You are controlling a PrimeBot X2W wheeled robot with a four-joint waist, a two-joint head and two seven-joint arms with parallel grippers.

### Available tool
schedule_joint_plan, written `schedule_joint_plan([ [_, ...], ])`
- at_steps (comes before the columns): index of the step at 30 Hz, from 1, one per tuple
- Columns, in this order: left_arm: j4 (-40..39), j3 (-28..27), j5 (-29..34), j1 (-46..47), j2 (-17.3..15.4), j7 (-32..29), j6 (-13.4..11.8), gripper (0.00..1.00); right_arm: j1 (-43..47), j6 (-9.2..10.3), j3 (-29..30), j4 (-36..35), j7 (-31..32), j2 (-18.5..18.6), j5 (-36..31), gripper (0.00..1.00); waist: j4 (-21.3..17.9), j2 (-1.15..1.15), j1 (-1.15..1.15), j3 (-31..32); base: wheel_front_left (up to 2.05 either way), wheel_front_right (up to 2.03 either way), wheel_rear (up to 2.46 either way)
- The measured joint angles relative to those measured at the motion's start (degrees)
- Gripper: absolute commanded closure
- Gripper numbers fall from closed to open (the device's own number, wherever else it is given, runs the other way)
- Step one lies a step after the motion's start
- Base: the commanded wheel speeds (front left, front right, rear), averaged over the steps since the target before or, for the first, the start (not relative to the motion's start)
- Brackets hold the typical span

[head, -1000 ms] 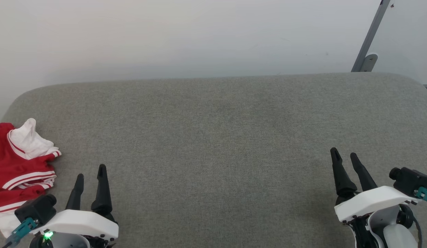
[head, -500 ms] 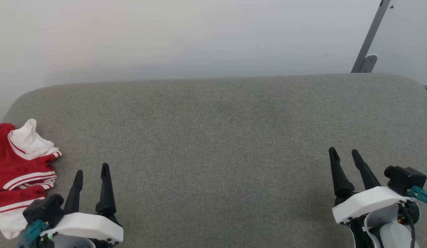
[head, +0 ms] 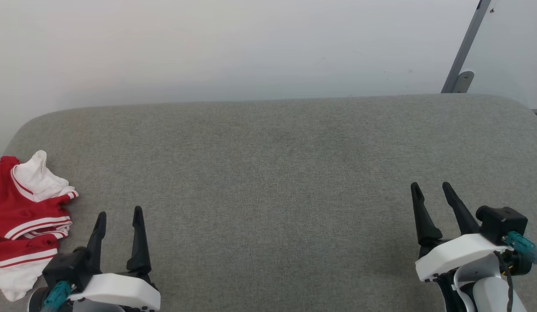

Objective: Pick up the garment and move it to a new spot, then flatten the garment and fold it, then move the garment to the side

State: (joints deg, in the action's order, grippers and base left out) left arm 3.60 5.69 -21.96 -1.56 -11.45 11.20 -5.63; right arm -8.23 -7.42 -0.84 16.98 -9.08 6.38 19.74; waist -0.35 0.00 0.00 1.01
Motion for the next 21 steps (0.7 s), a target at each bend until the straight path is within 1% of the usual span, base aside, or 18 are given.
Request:
schedule_joint_plan([
  [21,-1.2,0.7,9.1,-0.9,-0.2,2.5,-0.2,0.00,-0.3,-0.07,0.5,-0.3,-2.5,-0.2,-9.9,0.00,0.1,0.00,0.00,0.4,0.00,0.00,0.00],
])
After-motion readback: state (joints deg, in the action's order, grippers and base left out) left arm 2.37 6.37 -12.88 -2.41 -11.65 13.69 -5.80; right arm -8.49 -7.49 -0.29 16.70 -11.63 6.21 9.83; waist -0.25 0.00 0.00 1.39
